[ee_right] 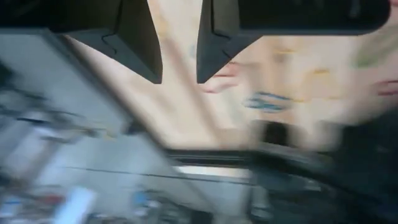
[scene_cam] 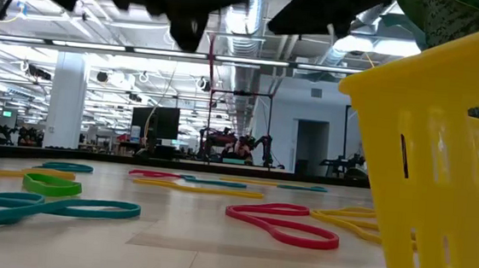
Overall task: Pick and place items into bin
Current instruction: Put the red rubber band into the yellow bin
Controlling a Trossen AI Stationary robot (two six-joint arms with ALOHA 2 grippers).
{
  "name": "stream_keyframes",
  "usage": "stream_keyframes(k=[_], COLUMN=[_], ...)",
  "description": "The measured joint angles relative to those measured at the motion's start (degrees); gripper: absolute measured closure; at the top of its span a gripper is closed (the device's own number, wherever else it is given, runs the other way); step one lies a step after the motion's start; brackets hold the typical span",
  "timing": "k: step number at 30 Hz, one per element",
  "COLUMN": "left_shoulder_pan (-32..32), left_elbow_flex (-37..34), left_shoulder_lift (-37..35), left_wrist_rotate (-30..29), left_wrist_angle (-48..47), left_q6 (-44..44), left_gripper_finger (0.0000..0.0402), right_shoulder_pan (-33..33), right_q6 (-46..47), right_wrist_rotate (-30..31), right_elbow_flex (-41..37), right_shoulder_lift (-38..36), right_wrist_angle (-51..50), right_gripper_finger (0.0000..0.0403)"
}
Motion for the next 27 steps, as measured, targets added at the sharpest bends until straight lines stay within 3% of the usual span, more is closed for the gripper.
stream_keyframes(k=[6, 8, 13, 16, 20, 27], left_shoulder_pan=[-5.5, -6.9, -8.7, -8.2, -8.1, -9.7], left_elbow_flex=[7.0, 10.9, 19.4, 24.5, 31.6, 42.1], left_shoulder_lift=[-1.8, -0.5, 7.7, 13.9, 22.9, 34.7], left_wrist_rotate=[7.4, 7.0, -1.0, 2.8, 7.0, 12.1], left_wrist_angle=[-0.9, -4.3, -10.3, -10.2, -10.3, -10.6], left_q6=[1.5, 3.6, 6.4, 5.6, 2.7, -0.3], left_gripper_finger=[0.0401, 0.0401, 0.0401, 0.0401, 0.0401, 0.0401], right_shoulder_pan=[-1.9, -3.5, -7.9, -9.1, -8.2, -4.9], right_q6=[4.7, 9.9, 28.1, 37.8, 40.8, 41.1], right_wrist_rotate=[10.4, 10.9, 10.6, 8.4, 5.3, 5.4], right_elbow_flex=[0.0, 0.0, 0.0, 0.0, 0.0, 0.0], right_shoulder_lift=[-5.7, -7.0, -8.9, -8.9, -8.9, -8.9], right_wrist_angle=[-11.5, -17.9, -39.3, -47.3, -50.3, -50.1], right_gripper_finger=[0.0308, 0.0308, 0.0308, 0.0308, 0.0308, 0.0308])
